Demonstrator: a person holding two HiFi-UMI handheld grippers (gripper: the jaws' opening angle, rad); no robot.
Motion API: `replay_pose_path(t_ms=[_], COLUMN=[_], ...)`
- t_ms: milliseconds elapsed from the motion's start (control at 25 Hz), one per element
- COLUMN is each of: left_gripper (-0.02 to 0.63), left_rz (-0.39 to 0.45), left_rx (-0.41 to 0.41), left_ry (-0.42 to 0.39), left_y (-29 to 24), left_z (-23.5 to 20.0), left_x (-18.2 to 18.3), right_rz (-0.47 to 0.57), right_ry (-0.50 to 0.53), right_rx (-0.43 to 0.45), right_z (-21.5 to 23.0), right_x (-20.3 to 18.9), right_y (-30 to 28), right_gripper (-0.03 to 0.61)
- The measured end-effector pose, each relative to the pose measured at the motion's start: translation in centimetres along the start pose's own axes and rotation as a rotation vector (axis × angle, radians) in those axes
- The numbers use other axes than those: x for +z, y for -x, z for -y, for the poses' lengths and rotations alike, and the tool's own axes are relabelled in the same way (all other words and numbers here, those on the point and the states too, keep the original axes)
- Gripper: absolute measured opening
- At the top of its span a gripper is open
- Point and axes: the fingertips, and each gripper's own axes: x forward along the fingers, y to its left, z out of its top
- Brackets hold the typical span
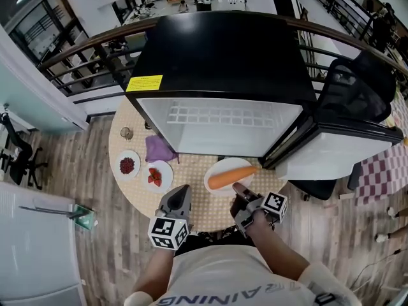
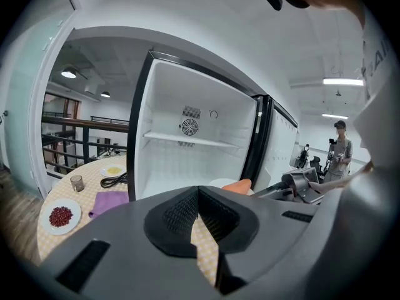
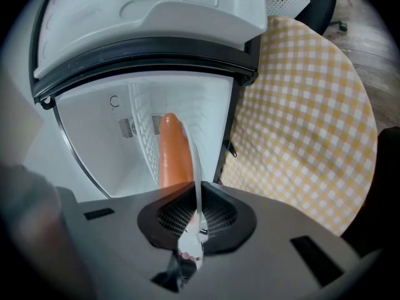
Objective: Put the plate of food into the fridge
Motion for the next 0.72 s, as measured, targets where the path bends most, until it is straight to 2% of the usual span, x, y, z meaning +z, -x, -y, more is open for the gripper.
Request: replay_pose_path(t_ms=[200,720], left_gripper=[0.008,0.008], left_rz=[-0.011,-0.038], left_rx=[-0.012,-0.020], left_ry=[0.009,0.006], left_y=[-0.7,0.1], left_z=[-0.4,-3.7], left_x=[-0.4,-0.3], right_rz=[0.030,0.295], right_ry=[-0.013,-0.116], right_rx=[-0.004,0.008], right_z=[0.0,-0.1], right_x=[1.5,7.8], right_y=[-1.8,-8.8], right_gripper=[0.037,0.037])
